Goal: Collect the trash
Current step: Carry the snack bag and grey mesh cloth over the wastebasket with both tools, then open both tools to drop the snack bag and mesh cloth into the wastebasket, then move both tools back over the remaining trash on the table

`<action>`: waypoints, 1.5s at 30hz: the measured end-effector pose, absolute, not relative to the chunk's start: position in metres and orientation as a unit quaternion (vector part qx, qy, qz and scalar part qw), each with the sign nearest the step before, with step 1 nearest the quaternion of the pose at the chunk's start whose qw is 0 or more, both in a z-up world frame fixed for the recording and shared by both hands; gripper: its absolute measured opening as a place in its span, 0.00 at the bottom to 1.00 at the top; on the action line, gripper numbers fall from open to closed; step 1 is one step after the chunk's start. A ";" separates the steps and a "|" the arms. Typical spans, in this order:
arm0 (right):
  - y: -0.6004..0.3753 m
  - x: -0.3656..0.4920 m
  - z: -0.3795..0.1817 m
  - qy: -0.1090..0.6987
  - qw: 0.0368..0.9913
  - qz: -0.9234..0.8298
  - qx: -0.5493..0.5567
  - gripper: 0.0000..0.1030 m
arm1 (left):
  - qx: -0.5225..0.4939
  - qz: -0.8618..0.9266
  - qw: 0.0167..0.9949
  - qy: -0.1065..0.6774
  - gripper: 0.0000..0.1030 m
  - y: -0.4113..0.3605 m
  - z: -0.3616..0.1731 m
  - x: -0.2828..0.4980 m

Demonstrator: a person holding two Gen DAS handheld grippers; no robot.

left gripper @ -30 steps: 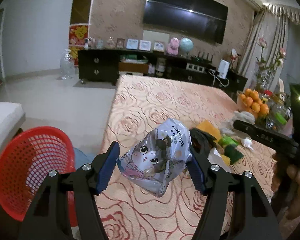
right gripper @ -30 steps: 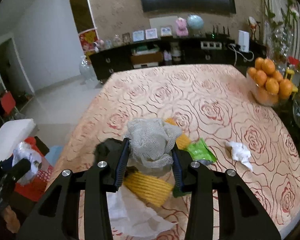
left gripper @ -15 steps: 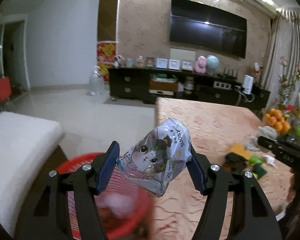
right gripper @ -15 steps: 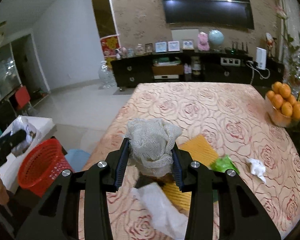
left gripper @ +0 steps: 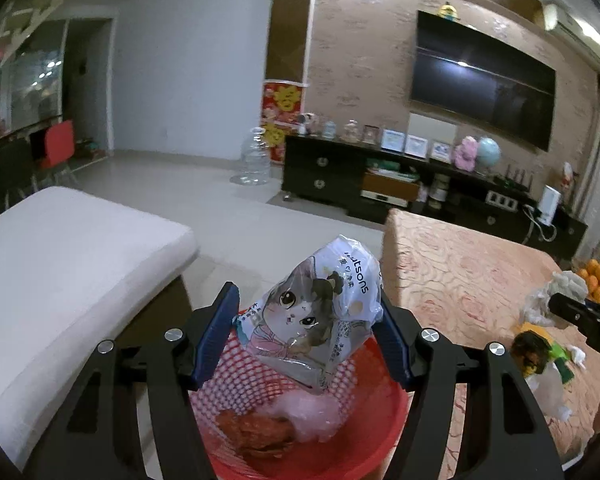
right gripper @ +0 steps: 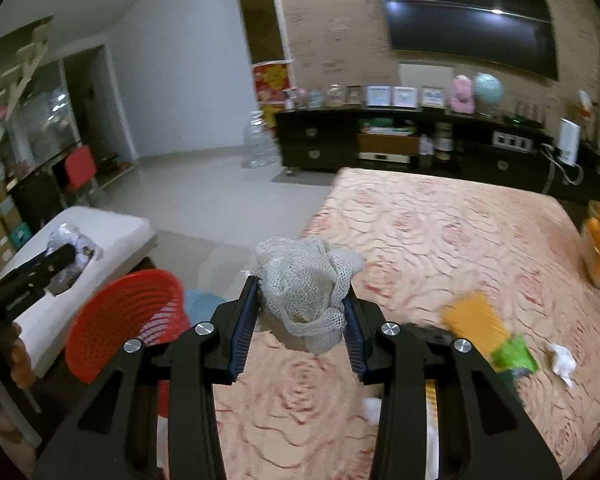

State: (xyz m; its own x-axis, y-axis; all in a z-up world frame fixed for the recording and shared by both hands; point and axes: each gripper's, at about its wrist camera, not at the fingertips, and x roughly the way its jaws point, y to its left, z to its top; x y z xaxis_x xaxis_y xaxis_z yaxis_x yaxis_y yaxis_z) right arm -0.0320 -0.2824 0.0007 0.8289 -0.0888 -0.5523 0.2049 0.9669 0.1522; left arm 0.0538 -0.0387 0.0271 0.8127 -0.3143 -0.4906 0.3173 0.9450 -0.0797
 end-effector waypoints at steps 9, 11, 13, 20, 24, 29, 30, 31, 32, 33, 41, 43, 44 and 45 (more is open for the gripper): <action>-0.218 0.018 0.023 0.295 0.952 0.034 0.069 0.37 | 0.007 -0.135 0.953 0.272 0.61 -0.020 0.020 0.063; -0.207 0.024 0.022 0.293 0.953 0.052 0.063 0.37 | 0.012 -0.132 0.951 0.279 0.61 -0.018 0.016 0.065; -0.201 0.027 0.016 0.297 0.951 0.061 0.062 0.37 | 0.016 -0.127 0.950 0.285 0.61 -0.017 0.012 0.067; -0.183 0.046 -0.002 0.326 0.940 0.078 0.059 0.38 | 0.028 -0.118 0.946 0.302 0.61 -0.011 0.002 0.072; -0.170 0.053 -0.014 0.342 0.934 0.084 0.057 0.38 | 0.039 -0.114 0.940 0.319 0.61 -0.010 -0.007 0.077; -0.163 0.062 -0.026 0.363 0.924 0.102 0.065 0.44 | 0.044 -0.118 0.934 0.335 0.63 -0.009 -0.015 0.080; -0.161 0.063 -0.027 0.365 0.923 0.103 0.068 0.46 | 0.046 -0.119 0.933 0.337 0.63 -0.009 -0.016 0.080; -0.161 0.065 -0.028 0.367 0.922 0.104 0.070 0.47 | 0.048 -0.120 0.932 0.338 0.64 -0.010 -0.017 0.080; -0.161 0.065 -0.028 0.367 0.921 0.105 0.072 0.49 | 0.050 -0.122 0.931 0.340 0.65 -0.009 -0.018 0.080; -0.161 0.065 -0.028 0.367 0.921 0.105 0.074 0.52 | 0.050 -0.125 0.930 0.342 0.66 -0.009 -0.019 0.080; -0.167 0.061 -0.025 0.363 0.922 0.103 0.081 0.56 | 0.045 -0.127 0.931 0.340 0.79 -0.007 -0.017 0.079; -0.169 0.060 -0.024 0.362 0.923 0.100 0.081 0.56 | 0.037 -0.126 0.932 0.338 0.81 -0.004 -0.015 0.079; -0.171 0.059 -0.023 0.360 0.924 0.097 0.081 0.56 | 0.032 -0.125 0.933 0.335 0.81 -0.003 -0.014 0.079; -0.172 0.058 -0.022 0.359 0.925 0.093 0.081 0.56 | 0.029 -0.125 0.934 0.334 0.81 -0.002 -0.013 0.079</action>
State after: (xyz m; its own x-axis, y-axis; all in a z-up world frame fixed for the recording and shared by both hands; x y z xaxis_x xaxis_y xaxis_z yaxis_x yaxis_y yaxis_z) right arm 0.0578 -0.1724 -0.0222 0.7252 0.2305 -0.6488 -0.1139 0.9695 0.2171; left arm 0.0792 -0.0017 -0.0128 0.7458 -0.2137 -0.6309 0.2522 0.9672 -0.0294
